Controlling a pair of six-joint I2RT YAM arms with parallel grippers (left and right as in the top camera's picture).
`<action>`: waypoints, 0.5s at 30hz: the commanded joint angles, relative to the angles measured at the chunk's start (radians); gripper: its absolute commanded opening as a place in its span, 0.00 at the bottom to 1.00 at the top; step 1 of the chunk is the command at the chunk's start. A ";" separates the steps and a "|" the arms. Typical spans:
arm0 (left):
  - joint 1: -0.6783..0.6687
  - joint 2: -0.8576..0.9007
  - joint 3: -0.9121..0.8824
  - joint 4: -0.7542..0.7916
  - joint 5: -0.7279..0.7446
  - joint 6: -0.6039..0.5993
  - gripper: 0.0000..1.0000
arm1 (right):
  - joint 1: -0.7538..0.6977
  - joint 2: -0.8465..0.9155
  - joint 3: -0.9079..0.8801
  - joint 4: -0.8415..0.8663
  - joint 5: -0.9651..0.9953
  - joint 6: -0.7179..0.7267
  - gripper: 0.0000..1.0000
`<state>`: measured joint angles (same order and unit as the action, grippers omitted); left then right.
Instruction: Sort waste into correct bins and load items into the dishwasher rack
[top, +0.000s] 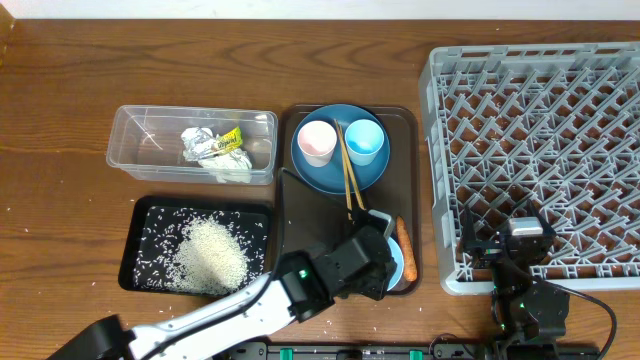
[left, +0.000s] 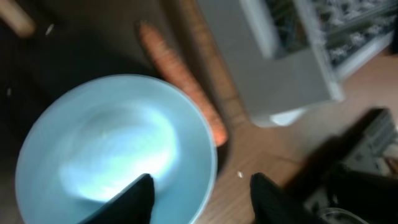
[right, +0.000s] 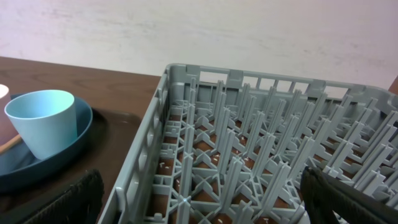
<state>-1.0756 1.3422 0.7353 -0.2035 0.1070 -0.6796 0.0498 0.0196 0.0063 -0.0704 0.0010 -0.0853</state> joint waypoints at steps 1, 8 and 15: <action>-0.001 0.057 0.015 -0.004 -0.048 0.010 0.35 | -0.011 0.001 -0.001 -0.004 0.010 -0.006 0.99; -0.001 0.094 0.015 -0.069 -0.113 0.010 0.30 | -0.011 0.001 -0.001 -0.004 0.010 -0.006 0.99; -0.001 0.094 0.015 -0.240 -0.263 0.010 0.30 | -0.011 0.001 -0.001 -0.004 0.010 -0.006 0.99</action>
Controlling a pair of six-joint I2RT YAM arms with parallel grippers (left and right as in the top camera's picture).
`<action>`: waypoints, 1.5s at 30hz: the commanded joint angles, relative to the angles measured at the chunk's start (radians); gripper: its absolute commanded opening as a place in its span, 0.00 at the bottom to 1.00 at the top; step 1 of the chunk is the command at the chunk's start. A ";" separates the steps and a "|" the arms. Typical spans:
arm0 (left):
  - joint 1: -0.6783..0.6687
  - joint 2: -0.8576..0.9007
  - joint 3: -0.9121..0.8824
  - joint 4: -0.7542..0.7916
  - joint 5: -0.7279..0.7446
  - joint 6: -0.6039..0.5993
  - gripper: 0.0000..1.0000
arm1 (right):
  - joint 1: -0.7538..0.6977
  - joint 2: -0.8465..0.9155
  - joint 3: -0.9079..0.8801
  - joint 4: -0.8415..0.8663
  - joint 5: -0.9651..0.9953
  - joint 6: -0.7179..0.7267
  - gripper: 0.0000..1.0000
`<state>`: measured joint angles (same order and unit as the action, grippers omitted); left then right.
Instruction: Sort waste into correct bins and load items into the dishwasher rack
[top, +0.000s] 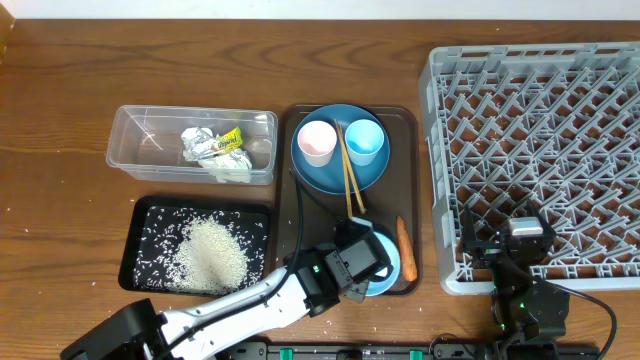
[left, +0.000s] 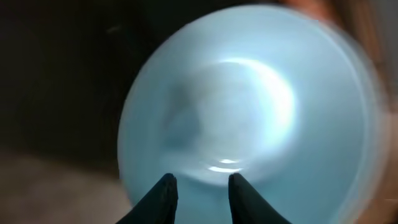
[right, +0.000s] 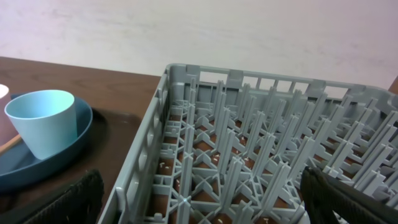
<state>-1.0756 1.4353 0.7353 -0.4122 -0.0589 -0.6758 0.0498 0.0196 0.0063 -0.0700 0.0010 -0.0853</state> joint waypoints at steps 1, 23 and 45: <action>-0.001 0.001 0.015 -0.048 -0.113 0.006 0.30 | -0.011 0.001 -0.001 -0.005 0.010 -0.006 0.99; -0.001 -0.272 0.138 -0.246 -0.308 0.006 0.51 | -0.011 0.001 -0.001 -0.005 0.010 -0.006 0.99; 0.051 0.126 0.693 -0.382 0.034 0.009 0.89 | -0.011 0.001 -0.001 -0.005 0.010 -0.006 0.99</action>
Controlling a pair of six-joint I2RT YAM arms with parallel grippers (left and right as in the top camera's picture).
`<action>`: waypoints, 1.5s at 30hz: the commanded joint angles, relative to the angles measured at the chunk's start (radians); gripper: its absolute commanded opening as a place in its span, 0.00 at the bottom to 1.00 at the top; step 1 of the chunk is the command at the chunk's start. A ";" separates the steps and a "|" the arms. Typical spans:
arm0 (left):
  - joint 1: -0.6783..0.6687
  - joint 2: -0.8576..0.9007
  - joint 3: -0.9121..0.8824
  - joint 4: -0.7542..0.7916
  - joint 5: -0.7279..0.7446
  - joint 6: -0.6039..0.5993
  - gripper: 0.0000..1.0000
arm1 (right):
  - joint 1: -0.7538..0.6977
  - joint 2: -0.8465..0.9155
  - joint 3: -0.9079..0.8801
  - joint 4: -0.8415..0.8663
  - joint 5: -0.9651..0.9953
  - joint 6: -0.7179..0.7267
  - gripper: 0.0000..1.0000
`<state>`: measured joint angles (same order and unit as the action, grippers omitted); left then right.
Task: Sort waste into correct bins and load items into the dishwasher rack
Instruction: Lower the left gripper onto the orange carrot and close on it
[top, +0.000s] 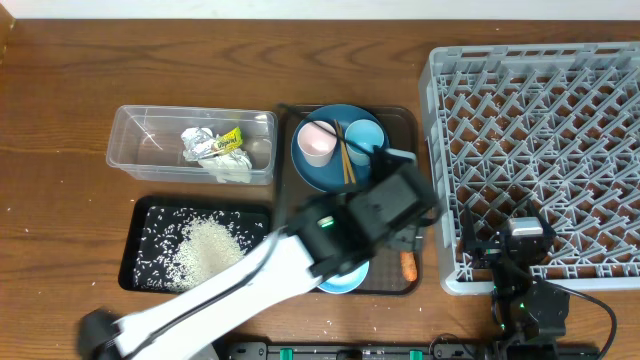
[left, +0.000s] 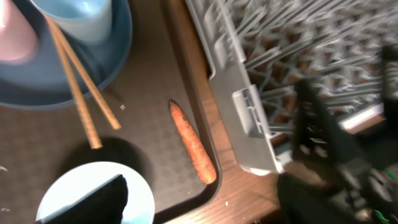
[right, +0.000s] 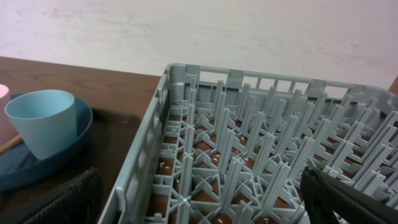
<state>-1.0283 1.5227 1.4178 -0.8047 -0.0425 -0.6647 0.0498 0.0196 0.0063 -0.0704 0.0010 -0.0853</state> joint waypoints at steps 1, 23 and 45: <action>0.004 0.051 0.010 0.017 0.017 -0.002 0.91 | -0.011 0.001 -0.001 -0.004 0.010 -0.006 0.99; -0.061 0.182 -0.013 0.055 -0.018 -0.299 0.65 | -0.011 0.001 -0.001 -0.004 0.010 -0.006 0.99; -0.066 0.369 -0.013 0.058 0.010 -0.359 0.58 | -0.011 0.001 -0.001 -0.004 0.010 -0.006 0.99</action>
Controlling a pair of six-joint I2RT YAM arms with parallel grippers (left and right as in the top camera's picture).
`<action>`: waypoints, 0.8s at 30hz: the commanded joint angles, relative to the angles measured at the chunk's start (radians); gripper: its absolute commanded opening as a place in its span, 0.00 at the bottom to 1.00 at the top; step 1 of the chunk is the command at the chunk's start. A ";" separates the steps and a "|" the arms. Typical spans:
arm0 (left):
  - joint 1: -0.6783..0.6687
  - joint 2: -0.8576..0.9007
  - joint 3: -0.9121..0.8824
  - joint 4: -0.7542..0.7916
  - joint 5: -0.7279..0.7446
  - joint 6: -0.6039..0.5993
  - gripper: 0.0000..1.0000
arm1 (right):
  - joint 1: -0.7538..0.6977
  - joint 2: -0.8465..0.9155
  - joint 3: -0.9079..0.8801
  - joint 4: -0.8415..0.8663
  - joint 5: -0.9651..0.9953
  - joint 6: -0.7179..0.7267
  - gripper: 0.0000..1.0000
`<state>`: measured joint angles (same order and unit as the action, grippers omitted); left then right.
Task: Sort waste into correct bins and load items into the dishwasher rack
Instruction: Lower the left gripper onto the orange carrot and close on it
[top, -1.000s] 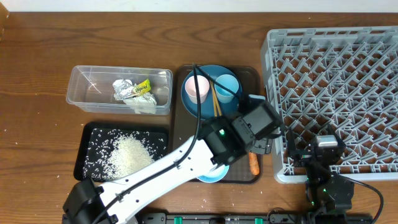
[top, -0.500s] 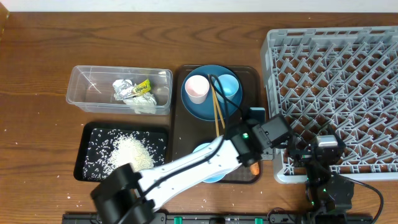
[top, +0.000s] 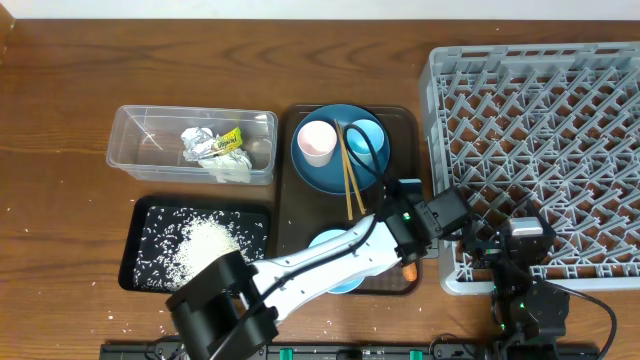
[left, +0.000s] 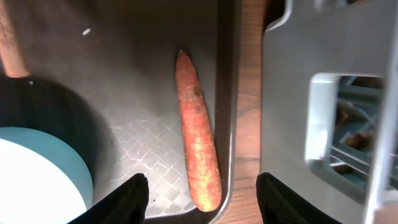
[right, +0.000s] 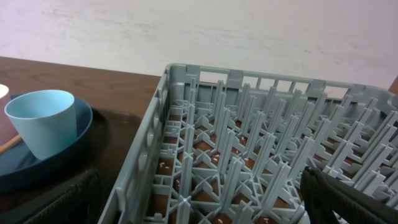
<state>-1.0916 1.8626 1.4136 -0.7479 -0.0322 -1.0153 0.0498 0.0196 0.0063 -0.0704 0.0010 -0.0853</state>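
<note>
An orange carrot (left: 198, 155) lies lengthwise along the right rim of the dark brown tray (left: 137, 93). My left gripper (left: 208, 190) hangs low over it, open, one finger on each side of its near end and not touching it. A light blue bowl (top: 332, 250) sits on the tray to the left of the carrot. Farther back, a blue plate (top: 330, 170) carries a pink cup (top: 318, 143), a blue cup (right: 40, 121) and chopsticks (top: 350, 185). My right gripper (right: 211, 208) is open at the near corner of the grey dishwasher rack (top: 540, 130).
At the left stands a clear bin (top: 135, 150) holding crumpled wrappers (top: 215, 148). In front of it is a black tray (top: 140, 270) with a heap of rice (top: 210, 250). The rack's wall (left: 311, 99) stands close to the right of the carrot.
My left gripper was high above the tray, with plate, chopsticks, bowl and carrot all in its view. Now it is low and open over the carrot. The right arm has not moved.
My left gripper hung open over the light blue bowl, which lay against the carrot. Half a second later it was close over the bowl's inside, jaws narrower. Then it stood high and the bowl lay farther left, apart from the carrot. Now it straddles the carrot.
</note>
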 joint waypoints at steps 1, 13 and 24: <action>-0.005 0.034 -0.009 0.002 -0.001 -0.008 0.59 | -0.011 0.001 -0.001 -0.004 0.010 -0.006 0.99; -0.008 0.082 -0.009 0.018 -0.002 -0.008 0.58 | -0.011 0.001 -0.001 -0.004 0.010 -0.006 0.99; -0.019 0.083 -0.009 0.030 -0.003 -0.008 0.56 | -0.011 0.001 -0.001 -0.004 0.010 -0.006 0.99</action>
<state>-1.1015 1.9266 1.4136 -0.7181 -0.0288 -1.0183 0.0498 0.0196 0.0063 -0.0704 0.0010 -0.0849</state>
